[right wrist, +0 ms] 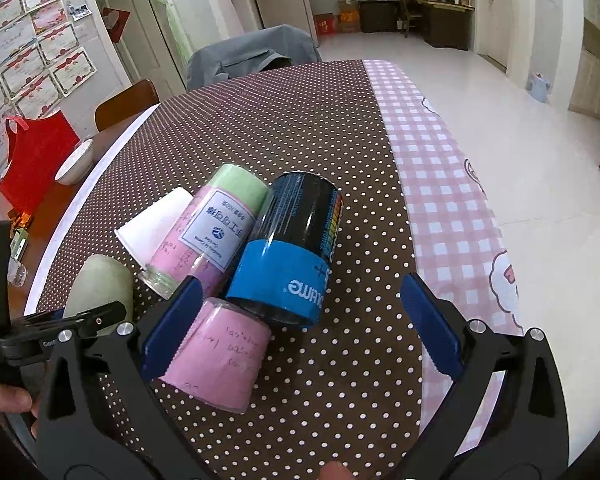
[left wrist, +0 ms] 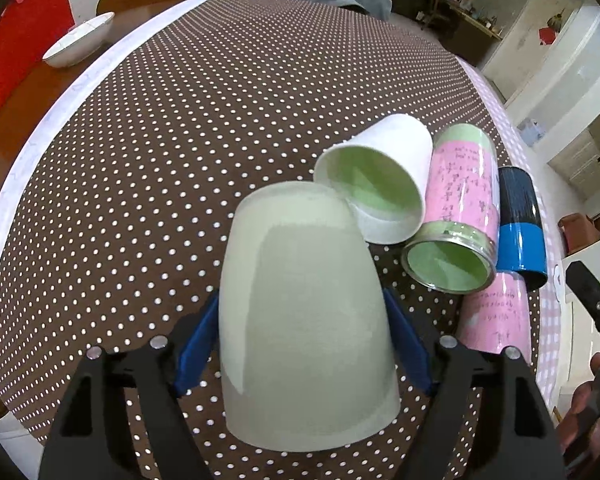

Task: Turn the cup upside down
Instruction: 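Lift the pale green cup with the left tool toward the right tool, then grasp the pale green cup with the right tool while the left tool releases it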

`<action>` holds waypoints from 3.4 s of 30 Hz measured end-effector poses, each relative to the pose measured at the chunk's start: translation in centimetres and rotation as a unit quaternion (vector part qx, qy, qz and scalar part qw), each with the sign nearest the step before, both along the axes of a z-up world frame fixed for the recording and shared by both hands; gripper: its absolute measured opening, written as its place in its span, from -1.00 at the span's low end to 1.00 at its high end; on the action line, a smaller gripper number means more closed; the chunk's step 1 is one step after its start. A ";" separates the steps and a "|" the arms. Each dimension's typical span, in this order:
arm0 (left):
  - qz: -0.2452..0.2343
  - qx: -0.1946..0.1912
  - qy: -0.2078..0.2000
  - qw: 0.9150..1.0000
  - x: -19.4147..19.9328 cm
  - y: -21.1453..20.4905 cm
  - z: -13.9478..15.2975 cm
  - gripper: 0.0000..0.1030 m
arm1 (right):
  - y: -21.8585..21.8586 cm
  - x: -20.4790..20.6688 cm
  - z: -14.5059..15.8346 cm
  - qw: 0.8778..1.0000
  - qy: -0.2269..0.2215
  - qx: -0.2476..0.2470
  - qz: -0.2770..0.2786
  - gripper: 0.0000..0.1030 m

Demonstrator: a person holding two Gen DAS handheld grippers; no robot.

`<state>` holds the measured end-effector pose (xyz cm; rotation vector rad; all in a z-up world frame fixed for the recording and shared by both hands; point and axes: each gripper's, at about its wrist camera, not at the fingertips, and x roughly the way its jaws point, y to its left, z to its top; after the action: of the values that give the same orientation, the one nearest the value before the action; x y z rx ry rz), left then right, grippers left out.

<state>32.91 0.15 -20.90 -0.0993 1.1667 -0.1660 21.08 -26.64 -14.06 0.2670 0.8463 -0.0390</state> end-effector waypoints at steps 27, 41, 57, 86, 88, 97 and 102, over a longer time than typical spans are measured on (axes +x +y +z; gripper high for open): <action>-0.111 -0.027 -0.037 0.993 -15.5 -3.5 4.6 0.49 | 0.0 -8.6 0.7 1.000 -0.025 -0.002 -0.012 0.88; -0.114 0.006 -0.078 0.990 -19.2 -6.4 3.2 0.51 | -0.6 -12.4 -0.2 0.999 -0.034 0.043 0.004 0.88; -0.081 0.043 -0.225 0.970 -23.0 -2.7 9.7 0.51 | 2.3 -12.9 1.8 0.995 -0.046 0.080 0.027 0.88; 0.067 0.052 -0.315 0.945 -24.4 8.4 13.1 0.51 | 9.7 -10.9 3.6 0.992 -0.001 0.093 0.081 0.88; 0.073 0.051 -0.316 0.945 -24.4 8.8 13.0 0.51 | 10.1 -10.6 3.5 0.992 0.006 0.094 0.083 0.88; 0.084 0.053 -0.307 0.946 -24.0 9.9 12.3 0.51 | 10.4 -8.6 0.8 0.986 0.067 0.128 0.088 0.88; 0.073 0.052 -0.298 0.950 -23.8 9.4 11.7 0.51 | 10.2 -7.3 -0.9 0.977 0.100 0.167 0.083 0.88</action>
<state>9.14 9.53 -9.19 -0.0379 0.5580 0.0018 13.74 -16.42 -14.93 0.5142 1.0728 0.2382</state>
